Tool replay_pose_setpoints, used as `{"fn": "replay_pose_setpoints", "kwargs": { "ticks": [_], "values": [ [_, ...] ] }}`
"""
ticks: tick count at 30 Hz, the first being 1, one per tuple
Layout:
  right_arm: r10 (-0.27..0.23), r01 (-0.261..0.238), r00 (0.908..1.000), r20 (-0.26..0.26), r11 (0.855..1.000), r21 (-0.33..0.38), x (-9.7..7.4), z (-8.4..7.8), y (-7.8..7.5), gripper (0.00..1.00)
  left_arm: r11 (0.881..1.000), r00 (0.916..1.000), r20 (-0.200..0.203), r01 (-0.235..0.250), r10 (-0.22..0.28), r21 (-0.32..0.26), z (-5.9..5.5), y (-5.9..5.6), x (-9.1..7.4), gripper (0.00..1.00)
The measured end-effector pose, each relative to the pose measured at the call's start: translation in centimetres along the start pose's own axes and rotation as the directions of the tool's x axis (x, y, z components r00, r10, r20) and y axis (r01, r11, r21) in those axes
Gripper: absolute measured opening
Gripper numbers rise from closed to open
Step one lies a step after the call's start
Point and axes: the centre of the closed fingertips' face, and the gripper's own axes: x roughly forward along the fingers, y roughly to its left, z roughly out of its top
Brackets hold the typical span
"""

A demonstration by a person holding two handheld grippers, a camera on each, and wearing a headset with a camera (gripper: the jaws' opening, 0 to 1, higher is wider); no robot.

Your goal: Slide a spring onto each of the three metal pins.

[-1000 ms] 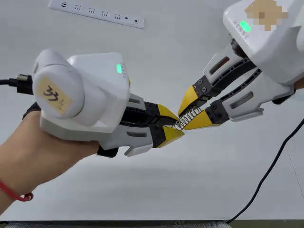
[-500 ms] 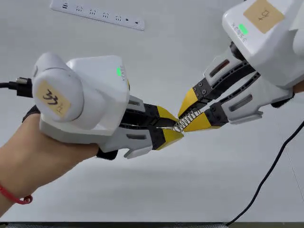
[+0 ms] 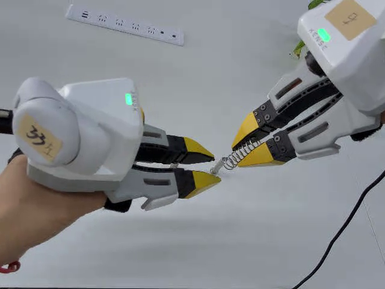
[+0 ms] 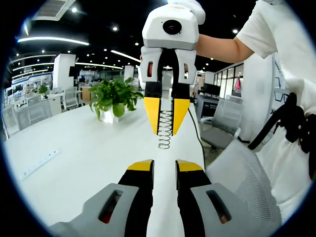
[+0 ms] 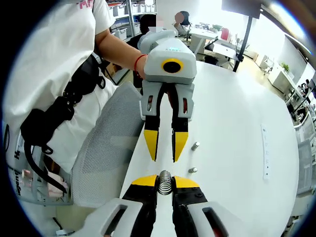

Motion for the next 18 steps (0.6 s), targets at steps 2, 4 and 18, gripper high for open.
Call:
{"fn": "replay_pose_setpoints", "kwargs": {
  "ticks": [2, 4, 18],
  "values": [
    [-0.012, 0.012, 0.9999, 0.001, 1.0, 0.017, -0.1, -0.4, -0.3, 0.07, 1.0, 0.9997, -0.004, -0.024, 0.024, 0.002, -0.3, 0.4, -0.7, 0.17],
    [-0.04, 0.04, 0.9991, -0.01, 0.998, 0.04, -0.2, -1.1, -1.0, 0.07, 0.999, 0.9986, -0.008, -0.053, 0.053, 0.004, -0.5, 1.0, -1.7, 0.19],
    [-0.121, 0.13, 0.9902, -0.07, 0.98, 0.152, 0.0, -4.6, -4.0, 0.07, 0.984, 0.9829, -0.046, -0.178, 0.178, -0.005, -3.2, 4.0, -7.1, 0.44]
  ]
}}
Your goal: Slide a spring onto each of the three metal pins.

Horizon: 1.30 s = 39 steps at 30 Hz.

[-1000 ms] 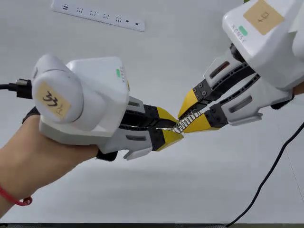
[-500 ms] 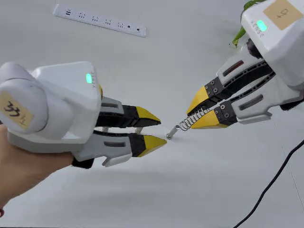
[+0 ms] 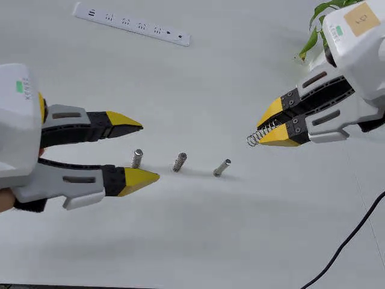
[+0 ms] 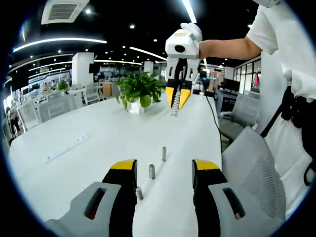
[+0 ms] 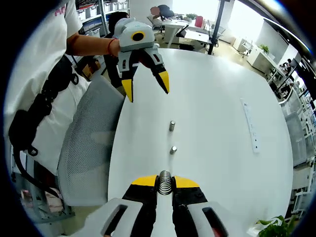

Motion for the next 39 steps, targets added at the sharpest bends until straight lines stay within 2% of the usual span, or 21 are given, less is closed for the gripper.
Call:
{"fn": "replay_pose_setpoints", "kwargs": {
  "ticks": [4, 6, 10, 13, 23, 30, 39],
  "values": [
    [0.0, 0.0, 1.0, -0.009, 1.0, 0.025, 0.9, -0.8, -0.8, 0.07, 1.0, 0.9999, -0.003, -0.013, 0.013, -0.017, -0.8, 0.8, -0.6, 0.56],
    [0.004, -0.003, 0.9999, -0.016, 0.999, 0.037, 1.5, -1.2, -1.0, 0.07, 0.999, 0.9997, -0.015, -0.021, 0.021, -0.027, -1.4, 1.3, -0.8, 0.6],
    [0.006, -0.004, 0.9995, -0.03, 0.998, 0.062, 2.5, -2.2, -1.4, 0.07, 0.998, 0.9998, -0.006, -0.02, 0.02, -0.055, -2.1, 1.7, -1.1, 0.72],
    [0.007, -0.004, 0.9995, -0.03, 0.996, 0.089, 3.2, -2.6, -1.7, 0.07, 0.997, 0.9997, -0.01, -0.021, 0.021, -0.07, -2.6, 2.0, -1.2, 0.77],
    [0.013, -0.005, 0.9975, -0.069, 0.994, 0.113, 6.0, -3.9, -2.0, 0.07, 0.995, 0.9998, -0.019, -0.01, 0.008, -0.101, -3.6, 2.3, -1.3, 0.86],
    [0.028, -0.018, 0.9966, -0.078, 0.991, 0.133, 7.9, -4.7, -2.1, 0.07, 0.994, 0.9998, -0.02, -0.008, 0.006, -0.111, -3.8, 2.5, -1.2, 0.88],
    [0.043, -0.029, 0.9943, -0.097, 0.99, 0.139, 9.1, -5.4, -2.1, 0.07, 0.992, 0.9999, -0.017, -0.005, 0.003, -0.124, -3.7, 2.4, -1.1, 0.88]
  ]
}}
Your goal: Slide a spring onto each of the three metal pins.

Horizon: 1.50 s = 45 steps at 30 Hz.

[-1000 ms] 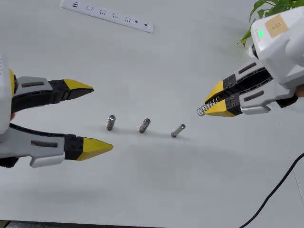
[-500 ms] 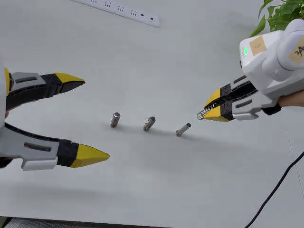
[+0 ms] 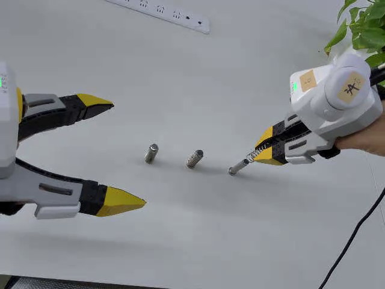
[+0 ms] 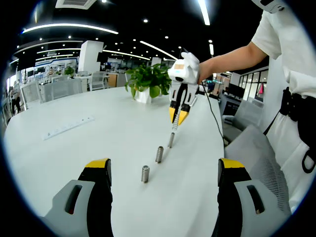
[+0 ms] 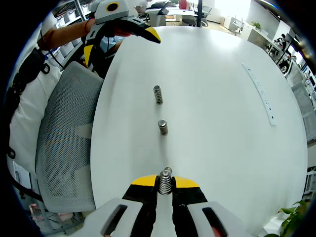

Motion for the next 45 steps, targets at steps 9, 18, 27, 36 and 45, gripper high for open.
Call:
{"fn": "replay_pose_setpoints", "kwargs": {
  "ticks": [9, 18, 27, 36, 45],
  "values": [
    [0.003, -0.003, 1.0, -0.007, 1.0, 0.003, 0.3, -0.1, -0.4, 0.07, 1.0, 0.9999, -0.001, 0.012, -0.012, -0.01, -0.1, -0.2, 0.2, 0.88],
    [0.012, -0.012, 0.9998, -0.014, 1.0, -0.001, 0.8, -0.5, -0.7, 0.07, 1.0, 0.9999, 0.003, 0.013, -0.013, -0.013, 0.0, -0.1, 0.3, 0.88],
    [0.019, -0.019, 0.9995, -0.024, 1.0, -0.008, 1.0, -0.6, -0.6, 0.07, 1.0, 0.9998, 0.01, 0.019, -0.019, -0.02, 0.0, -0.2, 0.5, 0.88],
    [0.022, -0.022, 0.9994, -0.028, 1.0, -0.011, 1.2, -0.6, -0.6, 0.07, 0.999, 0.9996, 0.016, 0.024, -0.024, -0.023, 0.0, -0.3, 0.7, 0.87],
    [0.023, -0.024, 0.9992, -0.033, 1.0, -0.015, 1.7, -0.8, -0.8, 0.07, 0.999, 0.9994, 0.02, 0.028, -0.027, -0.028, 0.0, -0.4, 0.8, 0.86]
  ]
}}
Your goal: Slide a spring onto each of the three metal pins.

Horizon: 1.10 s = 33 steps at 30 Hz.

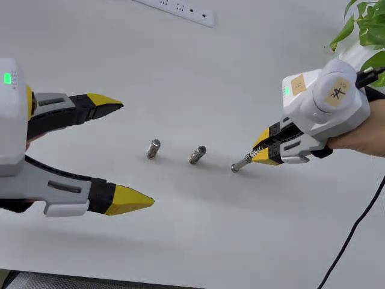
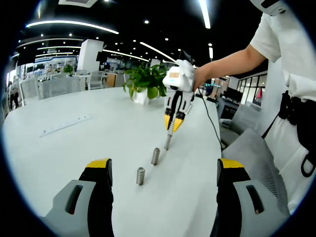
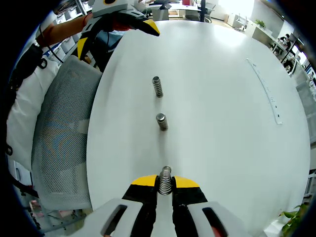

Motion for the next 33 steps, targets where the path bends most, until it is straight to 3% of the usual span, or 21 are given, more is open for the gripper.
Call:
{"fn": "replay_pose_setpoints", "kwargs": {
  "ticks": [11, 33],
  "values": [
    [0.001, -0.001, 1.0, -0.005, 1.0, -0.011, 0.3, 0.3, 0.6, 0.07, 1.0, 1.0, 0.001, 0.001, -0.001, -0.007, -0.2, 0.0, 0.0, 0.85],
    [-0.006, 0.005, 0.9999, -0.01, 0.999, -0.033, 1.8, -0.1, 0.1, 0.08, 1.0, 1.0, 0.004, 0.007, -0.007, -0.011, -0.3, 0.0, 0.2, 0.85]
  ]
}}
